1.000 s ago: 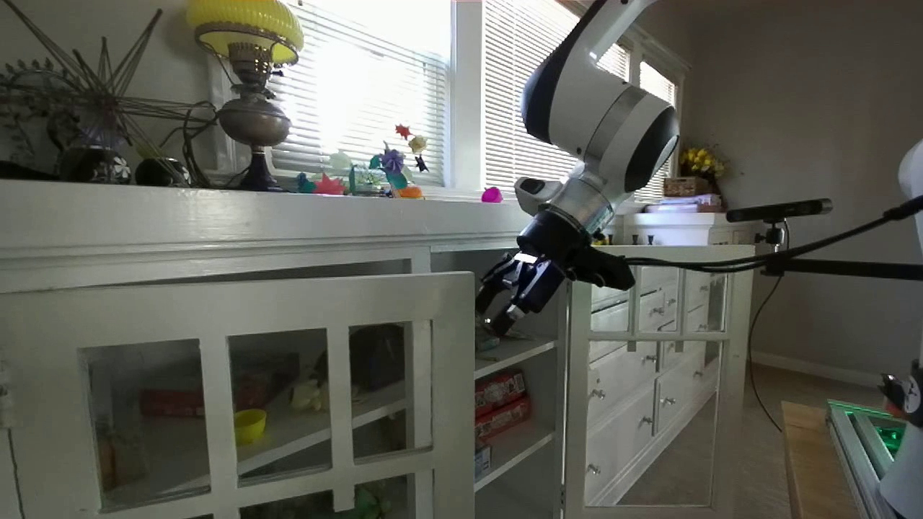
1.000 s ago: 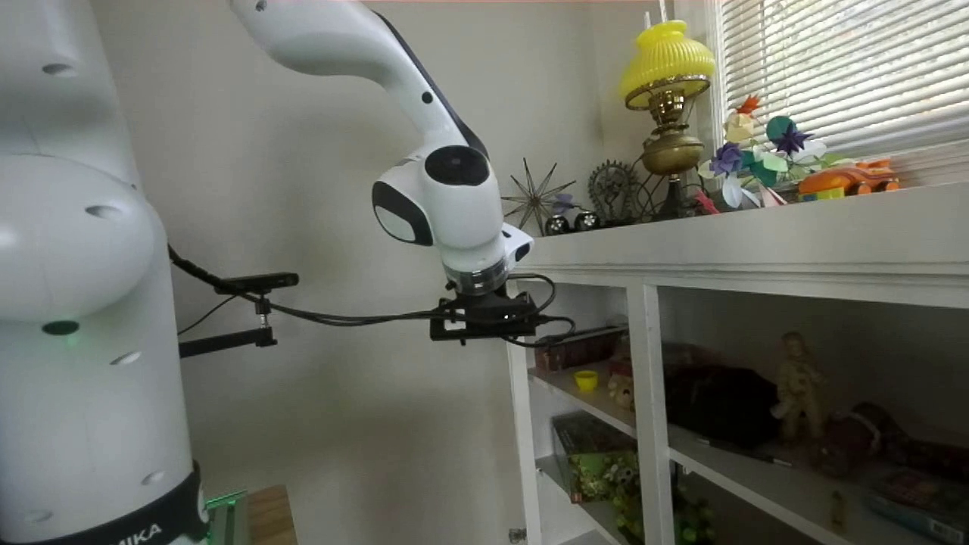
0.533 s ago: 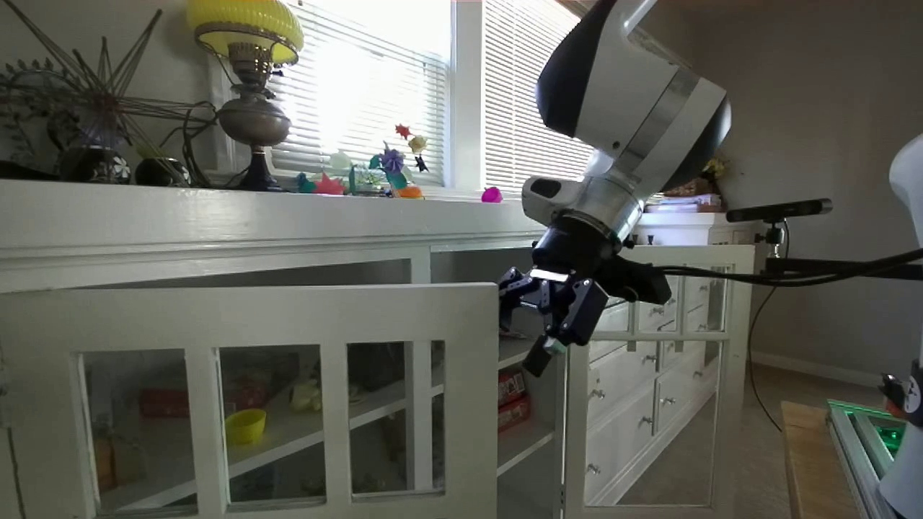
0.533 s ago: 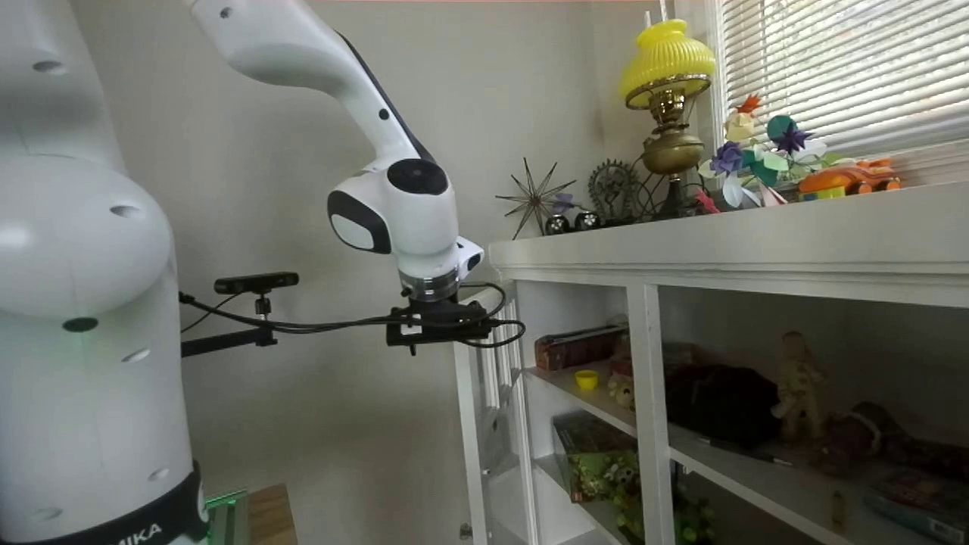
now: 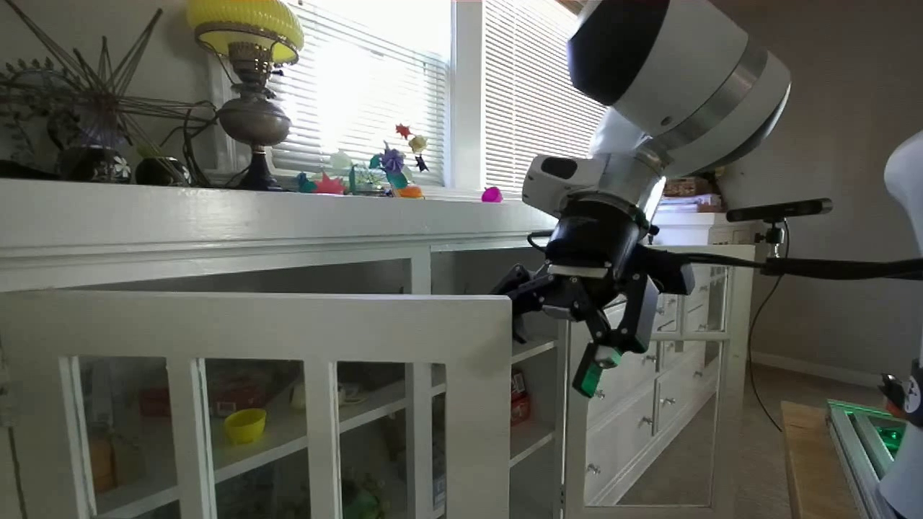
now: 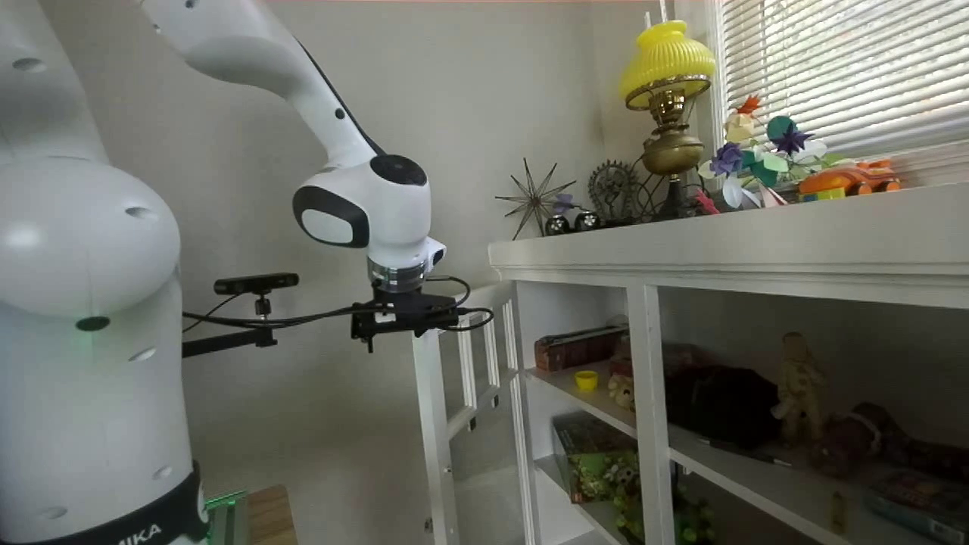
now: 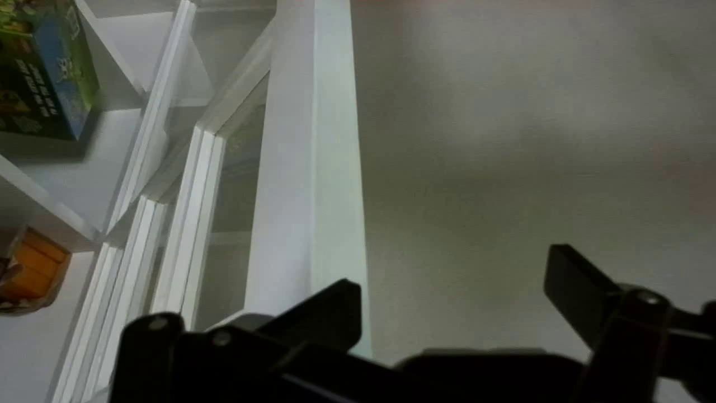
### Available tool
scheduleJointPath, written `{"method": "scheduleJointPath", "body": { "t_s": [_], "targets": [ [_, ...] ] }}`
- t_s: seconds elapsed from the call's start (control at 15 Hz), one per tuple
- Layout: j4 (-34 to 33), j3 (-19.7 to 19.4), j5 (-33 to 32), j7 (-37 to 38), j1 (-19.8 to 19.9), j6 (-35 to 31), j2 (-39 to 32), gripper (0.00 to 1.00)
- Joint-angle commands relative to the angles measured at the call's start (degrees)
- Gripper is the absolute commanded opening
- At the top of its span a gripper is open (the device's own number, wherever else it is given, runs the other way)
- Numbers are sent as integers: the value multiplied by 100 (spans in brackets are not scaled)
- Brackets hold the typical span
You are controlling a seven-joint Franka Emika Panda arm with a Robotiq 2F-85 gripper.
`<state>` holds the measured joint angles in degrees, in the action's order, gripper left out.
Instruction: Open the closed cabinet door
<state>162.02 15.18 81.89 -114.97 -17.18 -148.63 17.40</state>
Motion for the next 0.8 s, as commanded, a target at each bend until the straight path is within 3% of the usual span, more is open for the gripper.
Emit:
{"method": "scheduleJointPath", "body": {
  "t_s": [0.0, 0.2, 0.47, 0.73],
  "targets": [
    [-24, -163, -890, 633, 170, 719, 1070, 100],
    [-94, -480, -1697, 1021, 415, 1370, 1434, 100],
    [-859, -989, -2746, 1705, 918, 2034, 1826, 100],
    [-1381, -1421, -3469, 1995, 1250, 2107, 1619, 100]
  ]
}}
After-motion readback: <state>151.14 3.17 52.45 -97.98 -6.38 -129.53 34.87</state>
